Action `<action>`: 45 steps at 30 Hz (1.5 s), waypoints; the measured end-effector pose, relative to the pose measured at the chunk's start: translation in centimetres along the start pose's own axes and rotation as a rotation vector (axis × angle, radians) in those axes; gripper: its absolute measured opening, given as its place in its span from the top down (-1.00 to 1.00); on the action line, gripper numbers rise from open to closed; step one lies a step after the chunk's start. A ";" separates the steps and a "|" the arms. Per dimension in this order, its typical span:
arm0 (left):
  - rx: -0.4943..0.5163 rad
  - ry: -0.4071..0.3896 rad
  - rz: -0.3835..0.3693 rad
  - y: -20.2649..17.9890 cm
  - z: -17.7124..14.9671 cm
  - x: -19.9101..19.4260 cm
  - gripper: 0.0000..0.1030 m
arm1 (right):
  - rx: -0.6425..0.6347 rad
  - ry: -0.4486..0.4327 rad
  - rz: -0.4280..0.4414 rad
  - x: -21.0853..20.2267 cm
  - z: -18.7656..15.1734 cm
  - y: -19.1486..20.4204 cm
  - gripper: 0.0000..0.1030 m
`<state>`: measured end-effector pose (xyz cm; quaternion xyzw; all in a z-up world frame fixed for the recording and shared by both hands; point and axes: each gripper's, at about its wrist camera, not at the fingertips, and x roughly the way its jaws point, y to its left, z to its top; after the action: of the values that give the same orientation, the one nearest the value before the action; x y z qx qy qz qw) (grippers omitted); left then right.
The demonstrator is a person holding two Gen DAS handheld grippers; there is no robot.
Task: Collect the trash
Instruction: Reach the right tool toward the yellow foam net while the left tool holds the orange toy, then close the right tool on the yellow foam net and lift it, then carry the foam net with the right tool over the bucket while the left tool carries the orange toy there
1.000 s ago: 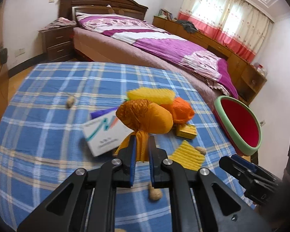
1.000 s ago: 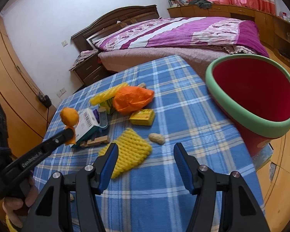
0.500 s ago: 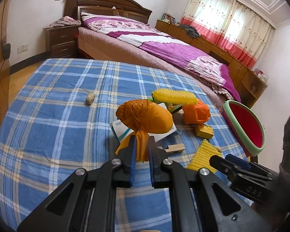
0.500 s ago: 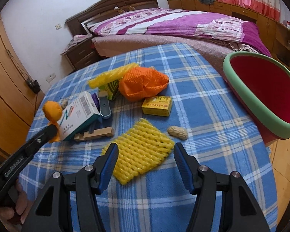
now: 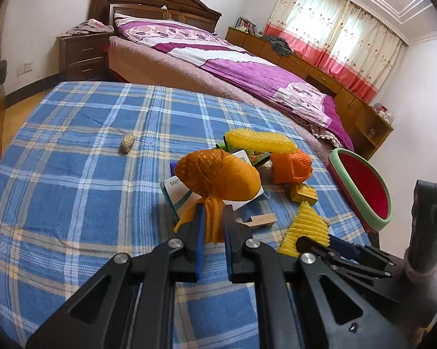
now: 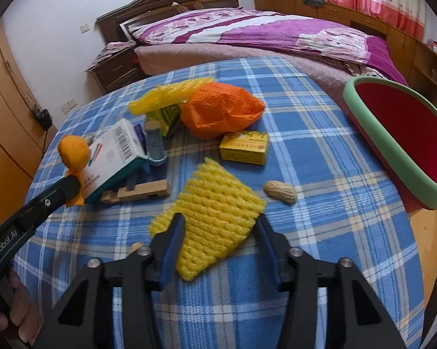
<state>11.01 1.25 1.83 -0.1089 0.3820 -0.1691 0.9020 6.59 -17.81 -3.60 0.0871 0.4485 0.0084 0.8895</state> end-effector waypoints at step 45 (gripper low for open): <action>0.051 0.011 0.006 -8.8 -1.6 -5.3 0.79 | 0.098 -0.271 0.173 -12.1 -1.3 -7.2 0.64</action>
<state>4.46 -4.91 7.06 -0.0837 0.3828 -0.1766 0.9029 -2.14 -25.82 4.16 0.1692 0.3152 0.0511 0.9324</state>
